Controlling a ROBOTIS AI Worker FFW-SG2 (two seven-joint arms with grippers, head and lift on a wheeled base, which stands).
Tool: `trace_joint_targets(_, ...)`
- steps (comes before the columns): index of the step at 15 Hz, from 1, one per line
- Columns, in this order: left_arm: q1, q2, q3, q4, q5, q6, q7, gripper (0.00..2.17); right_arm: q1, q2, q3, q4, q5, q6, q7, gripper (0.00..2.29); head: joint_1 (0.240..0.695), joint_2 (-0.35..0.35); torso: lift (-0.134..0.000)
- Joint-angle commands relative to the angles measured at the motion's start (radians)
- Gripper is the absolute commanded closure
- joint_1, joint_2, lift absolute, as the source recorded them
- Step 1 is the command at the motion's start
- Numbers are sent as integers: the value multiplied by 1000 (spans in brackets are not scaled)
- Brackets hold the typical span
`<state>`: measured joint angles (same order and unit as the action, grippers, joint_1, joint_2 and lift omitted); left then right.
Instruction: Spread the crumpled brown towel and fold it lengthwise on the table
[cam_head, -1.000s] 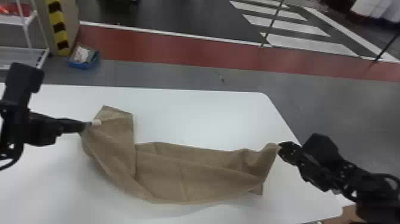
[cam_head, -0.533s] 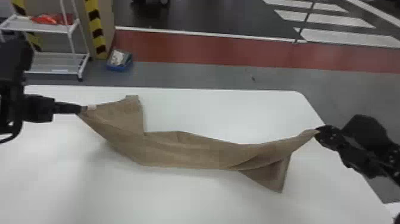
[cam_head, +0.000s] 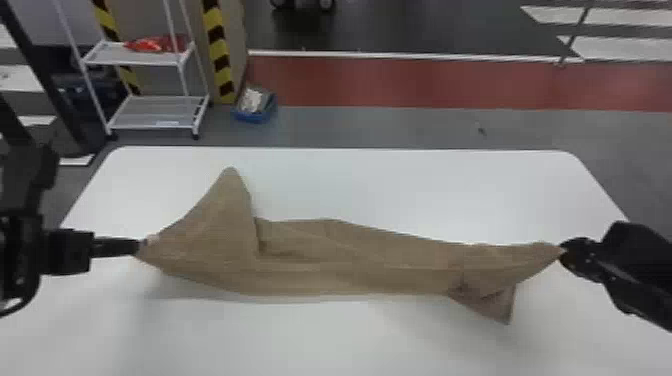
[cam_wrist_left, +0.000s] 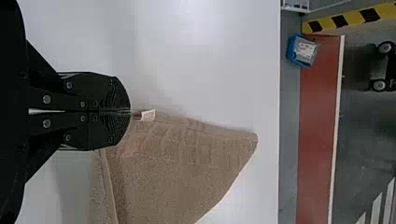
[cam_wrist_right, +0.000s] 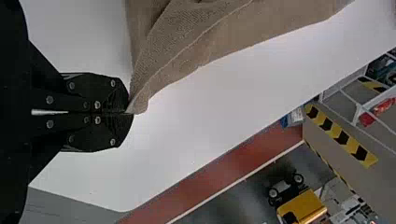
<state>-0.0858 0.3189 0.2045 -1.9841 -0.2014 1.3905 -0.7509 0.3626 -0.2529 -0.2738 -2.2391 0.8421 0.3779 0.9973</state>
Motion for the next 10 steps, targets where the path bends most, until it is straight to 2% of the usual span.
trace_joint_targets(1,57,2,1,-22,-27,-20,-8,1251,18,12,42,-4,32,-4,0,1470,695,11,-123)
trace_joint_targets(2,81,6,6,-30,-27,-75,-8,255,21,20,53,-4,40,-4,0,1470,695,22,-123)
trace_joint_targets(3,92,12,13,-32,-27,-103,-2,-2,24,27,61,-4,41,-4,0,1470,695,31,-123)
trace_joint_targets(5,107,17,35,-27,-26,-133,8,-2,25,34,74,-7,51,-1,0,1470,695,61,-123)
trace_joint_targets(7,146,43,70,-29,-26,-241,-5,87,29,38,80,-11,60,2,0,1470,695,82,-123)
trace_joint_targets(9,222,81,90,-29,-27,-471,-19,238,29,40,84,-11,63,5,0,1470,695,101,-123)
trace_joint_targets(10,291,112,101,-18,-44,-682,-18,248,29,40,87,-11,66,8,0,1470,695,117,-123)
